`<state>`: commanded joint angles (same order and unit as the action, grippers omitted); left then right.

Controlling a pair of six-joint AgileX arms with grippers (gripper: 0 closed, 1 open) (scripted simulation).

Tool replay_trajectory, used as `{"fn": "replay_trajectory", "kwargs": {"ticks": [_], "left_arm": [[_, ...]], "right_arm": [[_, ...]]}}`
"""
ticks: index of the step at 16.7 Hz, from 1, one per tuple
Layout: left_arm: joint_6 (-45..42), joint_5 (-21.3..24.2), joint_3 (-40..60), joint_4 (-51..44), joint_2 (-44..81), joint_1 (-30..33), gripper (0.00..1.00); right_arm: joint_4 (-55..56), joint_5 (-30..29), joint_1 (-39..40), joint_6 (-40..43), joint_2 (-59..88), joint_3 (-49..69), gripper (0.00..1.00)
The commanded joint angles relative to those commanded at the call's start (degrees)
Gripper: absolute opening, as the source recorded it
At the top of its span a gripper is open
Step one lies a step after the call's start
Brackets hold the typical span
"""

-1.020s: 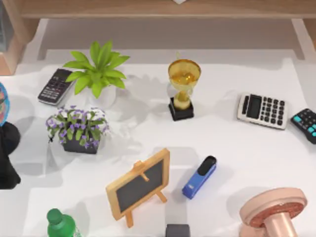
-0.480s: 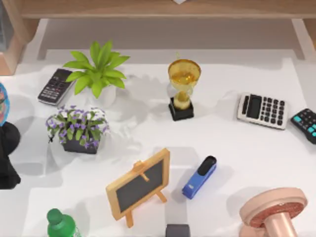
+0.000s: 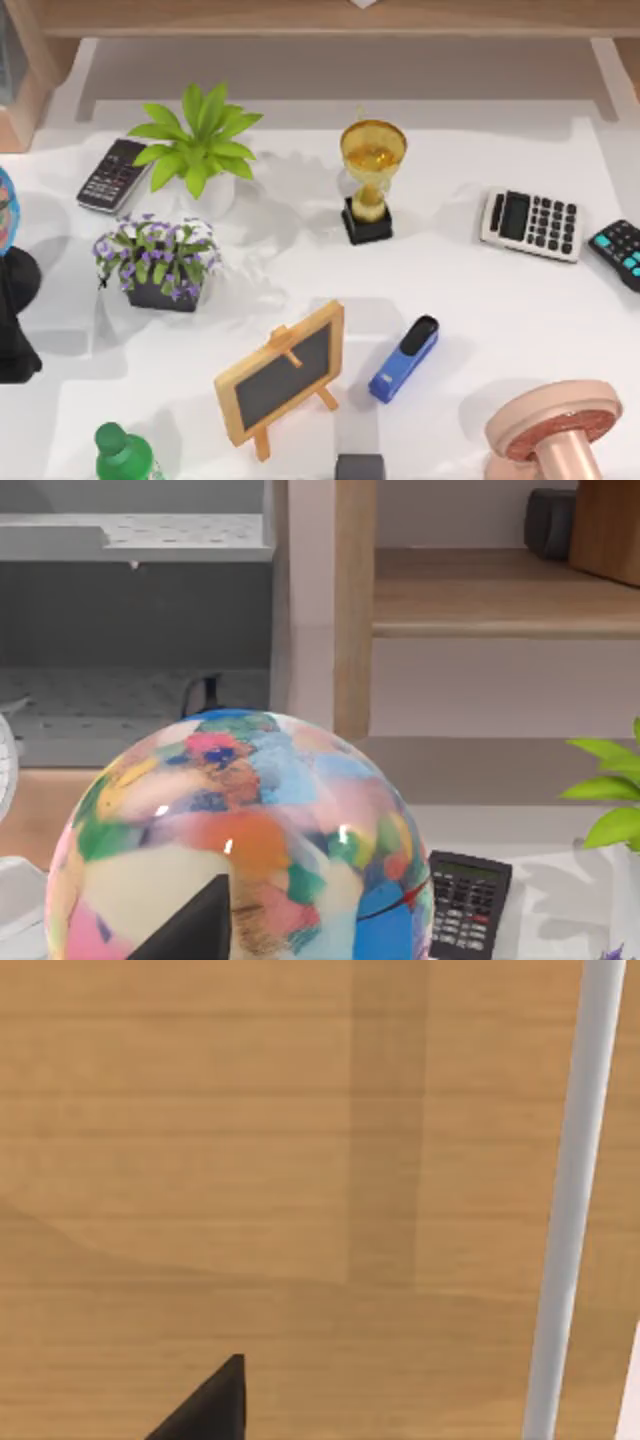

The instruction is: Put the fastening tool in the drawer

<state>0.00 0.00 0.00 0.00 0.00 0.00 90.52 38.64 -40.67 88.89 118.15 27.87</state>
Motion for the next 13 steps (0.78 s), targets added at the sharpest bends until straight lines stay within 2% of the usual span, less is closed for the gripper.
{"fn": "replay_trajectory", "kwargs": {"ticks": [6, 13], "left_arm": [[0.0, 0.0, 0.0, 0.0, 0.0, 0.0, 1.0], [0.0, 0.0, 0.0, 0.0, 0.0, 0.0, 1.0]], "right_arm": [[2.53, 2.78, -2.77, -0.03, -1.04, -3.51, 1.0], [0.89, 3.33, -1.15, -2.85, -2.53, -4.4, 1.0]]}}
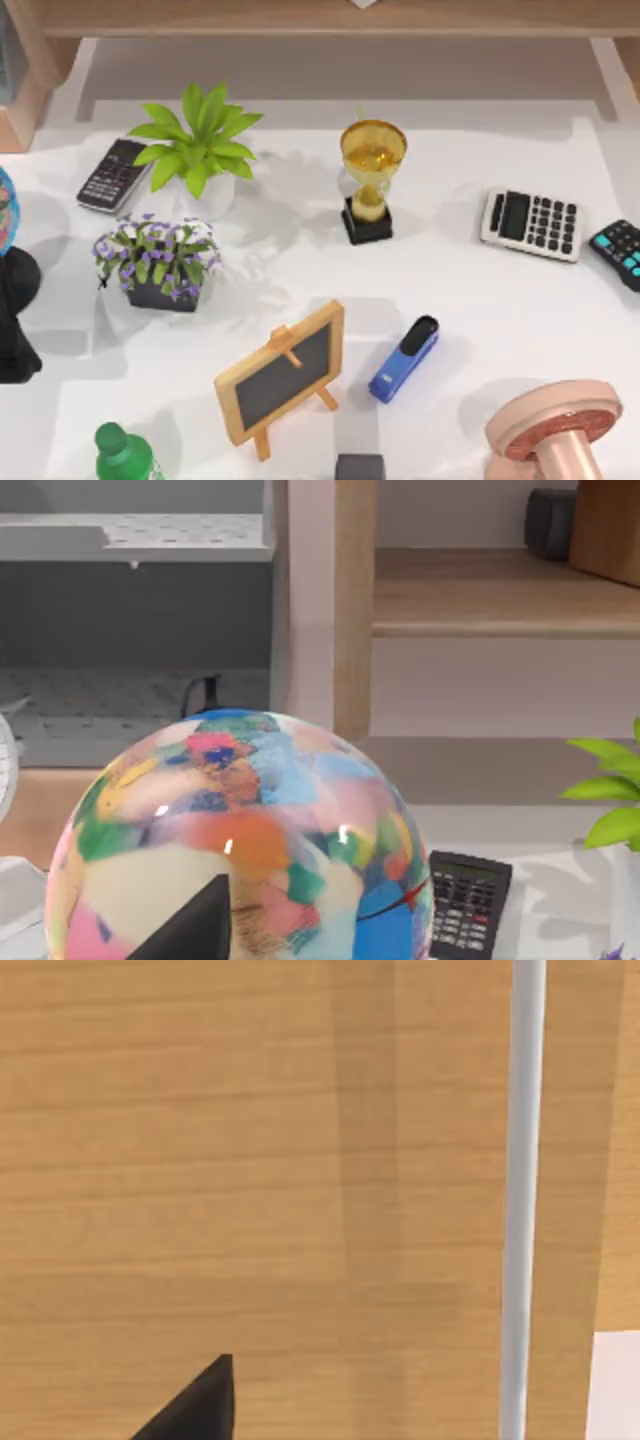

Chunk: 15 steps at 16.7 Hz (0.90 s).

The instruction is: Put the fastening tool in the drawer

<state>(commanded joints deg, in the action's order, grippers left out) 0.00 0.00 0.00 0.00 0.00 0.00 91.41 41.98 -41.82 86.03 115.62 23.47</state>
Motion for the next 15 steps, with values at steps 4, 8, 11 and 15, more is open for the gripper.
{"fn": "replay_trajectory", "kwargs": {"ticks": [4, 8, 11, 15], "left_arm": [[0.0, 0.0, 0.0, 0.0, 0.0, 0.0, 1.0], [0.0, 0.0, 0.0, 0.0, 0.0, 0.0, 1.0], [0.0, 0.0, 0.0, 0.0, 0.0, 0.0, 1.0], [0.0, 0.0, 0.0, 0.0, 0.0, 0.0, 1.0]], "right_arm": [[-6.52, 1.47, 5.69, -10.92, -5.62, -1.8, 1.0], [-17.87, 1.55, 15.45, -27.77, -11.91, 0.38, 1.0], [-29.31, -0.1, 25.1, -43.06, -15.32, 5.82, 1.0], [-47.42, -4.29, 39.75, -65.6, -17.95, 16.85, 1.0]]}}
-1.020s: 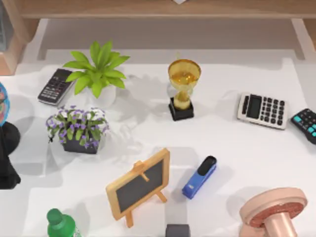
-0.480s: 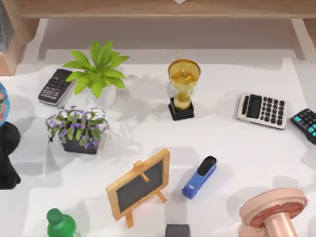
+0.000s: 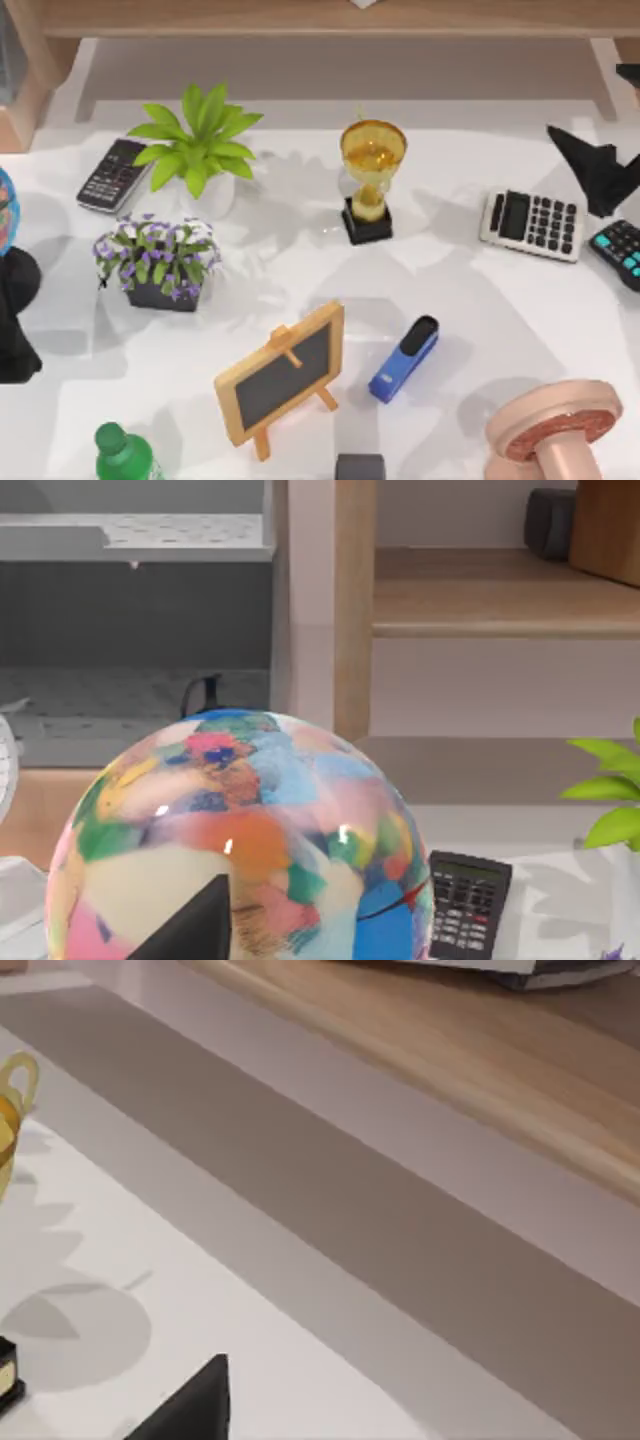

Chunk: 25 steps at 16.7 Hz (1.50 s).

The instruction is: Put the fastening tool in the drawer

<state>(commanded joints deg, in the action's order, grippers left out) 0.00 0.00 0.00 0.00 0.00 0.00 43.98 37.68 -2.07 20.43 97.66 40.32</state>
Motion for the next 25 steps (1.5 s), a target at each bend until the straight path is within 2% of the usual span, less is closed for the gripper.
{"fn": "replay_trajectory", "kwargs": {"ticks": [8, 14, 20, 25], "left_arm": [[0.0, 0.0, 0.0, 0.0, 0.0, 0.0, 1.0], [0.0, 0.0, 0.0, 0.0, 0.0, 0.0, 1.0], [0.0, 0.0, 0.0, 0.0, 0.0, 0.0, 1.0], [0.0, 0.0, 0.0, 0.0, 0.0, 0.0, 1.0]], "right_arm": [[-41.25, -13.37, 28.12, -46.48, 0.11, 26.09, 1.0], [-73.25, -25.1, 40.25, -76.1, 5.83, 39.77, 1.0], [-98.96, -34.68, 43.69, -95.18, 13.55, 45.65, 1.0], [-106.68, -37.72, 43.68, -100.47, 16.39, 46.63, 1.0]]}}
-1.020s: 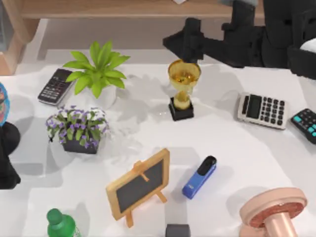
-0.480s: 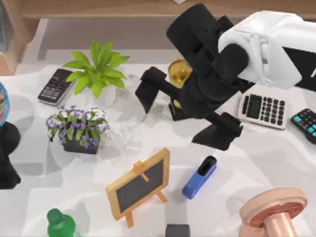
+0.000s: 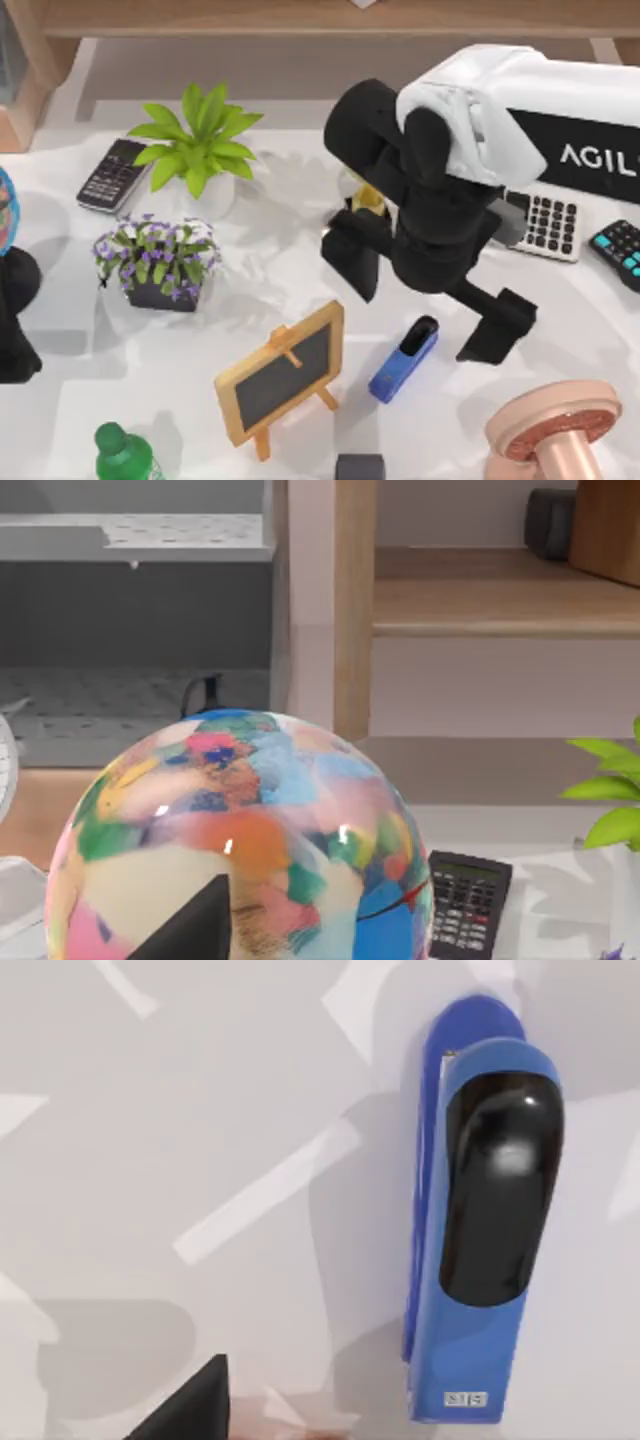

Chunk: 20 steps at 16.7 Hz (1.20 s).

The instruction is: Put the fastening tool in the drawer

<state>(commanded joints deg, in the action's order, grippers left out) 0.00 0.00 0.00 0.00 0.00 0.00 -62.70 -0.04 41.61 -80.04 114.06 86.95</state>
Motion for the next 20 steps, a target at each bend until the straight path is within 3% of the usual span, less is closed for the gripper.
{"fn": "replay_trajectory", "kwargs": {"ticks": [7, 14, 19, 20], "left_arm": [[0.0, 0.0, 0.0, 0.0, 0.0, 0.0, 1.0], [0.0, 0.0, 0.0, 0.0, 0.0, 0.0, 1.0], [0.0, 0.0, 0.0, 0.0, 0.0, 0.0, 1.0], [0.0, 0.0, 0.0, 0.0, 0.0, 0.0, 1.0]], "right_arm": [[0.96, 0.0, -0.1, 0.1, 0.31, -0.83, 1.0], [13.02, -0.03, 0.08, -0.15, 4.89, -8.0, 1.0], [14.24, -0.04, 0.09, -0.17, 5.41, -8.83, 1.0], [14.24, -0.04, 0.09, -0.17, 5.41, -8.83, 0.92]]}}
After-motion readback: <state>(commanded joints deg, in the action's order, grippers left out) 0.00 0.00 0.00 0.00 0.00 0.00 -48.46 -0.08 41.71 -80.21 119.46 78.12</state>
